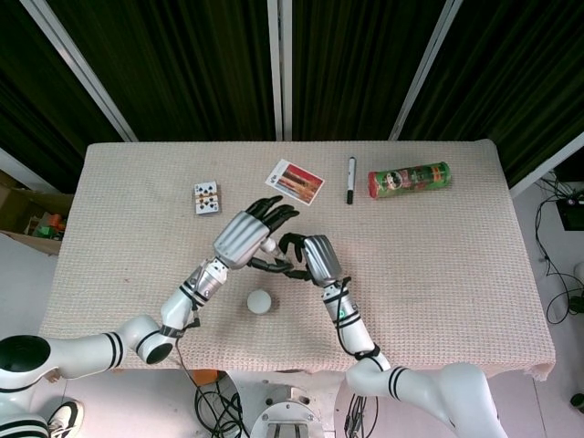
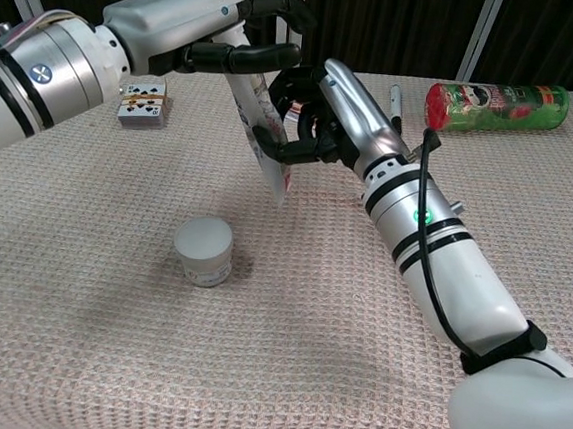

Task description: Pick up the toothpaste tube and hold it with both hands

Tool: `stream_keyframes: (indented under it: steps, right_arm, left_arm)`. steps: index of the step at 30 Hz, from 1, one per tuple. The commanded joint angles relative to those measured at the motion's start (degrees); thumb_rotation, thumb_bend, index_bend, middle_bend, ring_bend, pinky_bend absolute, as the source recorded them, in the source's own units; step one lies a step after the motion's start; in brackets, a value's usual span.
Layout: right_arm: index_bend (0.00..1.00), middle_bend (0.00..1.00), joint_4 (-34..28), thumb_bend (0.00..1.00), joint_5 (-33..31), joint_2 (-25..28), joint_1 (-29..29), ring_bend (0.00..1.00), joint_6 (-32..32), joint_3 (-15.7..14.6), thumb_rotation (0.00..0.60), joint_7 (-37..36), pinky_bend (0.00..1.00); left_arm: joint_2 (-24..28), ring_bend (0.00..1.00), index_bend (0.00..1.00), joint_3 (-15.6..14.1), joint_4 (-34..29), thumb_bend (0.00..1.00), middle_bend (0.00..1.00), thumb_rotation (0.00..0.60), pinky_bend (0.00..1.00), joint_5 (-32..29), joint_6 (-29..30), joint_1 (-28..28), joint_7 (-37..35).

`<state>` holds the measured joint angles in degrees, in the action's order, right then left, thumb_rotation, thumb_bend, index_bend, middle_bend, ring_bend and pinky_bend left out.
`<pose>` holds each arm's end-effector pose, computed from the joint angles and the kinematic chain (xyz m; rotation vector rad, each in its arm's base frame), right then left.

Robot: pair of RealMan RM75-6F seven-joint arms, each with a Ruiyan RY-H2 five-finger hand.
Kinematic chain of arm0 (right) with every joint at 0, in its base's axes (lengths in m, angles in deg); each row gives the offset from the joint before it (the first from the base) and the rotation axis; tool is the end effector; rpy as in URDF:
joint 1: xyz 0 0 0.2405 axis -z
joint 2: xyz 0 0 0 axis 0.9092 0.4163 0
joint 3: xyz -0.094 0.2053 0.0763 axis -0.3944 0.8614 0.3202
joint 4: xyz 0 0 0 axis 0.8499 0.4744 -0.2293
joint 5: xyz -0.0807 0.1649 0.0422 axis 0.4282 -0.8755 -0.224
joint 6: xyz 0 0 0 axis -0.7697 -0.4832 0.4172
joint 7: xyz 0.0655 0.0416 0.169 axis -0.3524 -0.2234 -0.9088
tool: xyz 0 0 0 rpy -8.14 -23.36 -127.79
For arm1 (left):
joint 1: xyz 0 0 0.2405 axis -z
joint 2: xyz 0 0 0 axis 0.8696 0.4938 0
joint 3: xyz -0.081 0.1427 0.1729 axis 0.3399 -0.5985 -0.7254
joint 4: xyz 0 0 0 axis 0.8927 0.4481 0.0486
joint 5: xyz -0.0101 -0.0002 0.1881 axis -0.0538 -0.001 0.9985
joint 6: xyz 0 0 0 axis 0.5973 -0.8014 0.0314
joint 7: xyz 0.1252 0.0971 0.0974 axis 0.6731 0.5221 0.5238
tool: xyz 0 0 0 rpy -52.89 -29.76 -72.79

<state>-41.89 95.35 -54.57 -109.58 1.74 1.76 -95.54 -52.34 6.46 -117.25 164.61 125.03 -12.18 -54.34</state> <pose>-0.0442 -0.3436 -0.0916 1.4769 -1.3073 1.7482 -0.0414 0.3626 -0.0131 -1.9465 -0.7389 -1.3853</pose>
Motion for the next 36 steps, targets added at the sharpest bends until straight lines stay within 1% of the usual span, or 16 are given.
stream_keyframes:
  steps: [1,9,13,20,28,36]
  right_arm:
    - [0.97,0.84,0.0,0.62,-0.1,0.0,0.2,0.75,0.2,-0.1,0.600,0.2,0.92]
    - [0.97,0.84,-0.6,0.63,-0.9,0.2,0.4,0.75,1.1,0.4,0.600,0.6,0.92]
    - [0.97,0.84,-1.3,0.63,-1.1,0.4,0.4,0.75,1.4,0.7,0.600,0.6,0.92]
    - [0.97,0.85,-1.9,0.62,-1.2,0.7,0.5,0.75,1.5,1.0,0.600,0.6,0.92]
    - [0.97,0.85,-2.4,0.62,-1.0,0.8,0.4,0.75,1.4,1.1,0.600,0.5,0.92]
    - [0.97,0.85,-2.5,0.62,-0.7,0.7,0.0,0.76,1.2,1.3,0.600,0.6,0.93]
  left_arm:
    - [-0.1,0.06,0.17,-0.2,0.6,0.00,0.17,0.000,0.16,0.8,0.8,0.0,0.7]
    - [-0.3,0.06,0.20,-1.1,2.5,0.00,0.18,0.000,0.16,3.6,2.3,0.4,3.1]
    - [-0.9,0.06,0.22,-1.2,3.1,0.00,0.19,0.000,0.16,3.4,2.0,0.5,2.8]
    - [-1.5,0.06,0.22,-1.3,4.0,0.00,0.19,0.000,0.16,3.3,1.8,0.7,2.3]
    - [-1.5,0.06,0.22,-1.3,3.6,0.00,0.19,0.000,0.16,3.1,1.4,0.7,1.3]
    - [-1.3,0.06,0.25,-1.5,3.7,0.00,0.21,0.000,0.16,2.7,1.0,0.6,0.5]
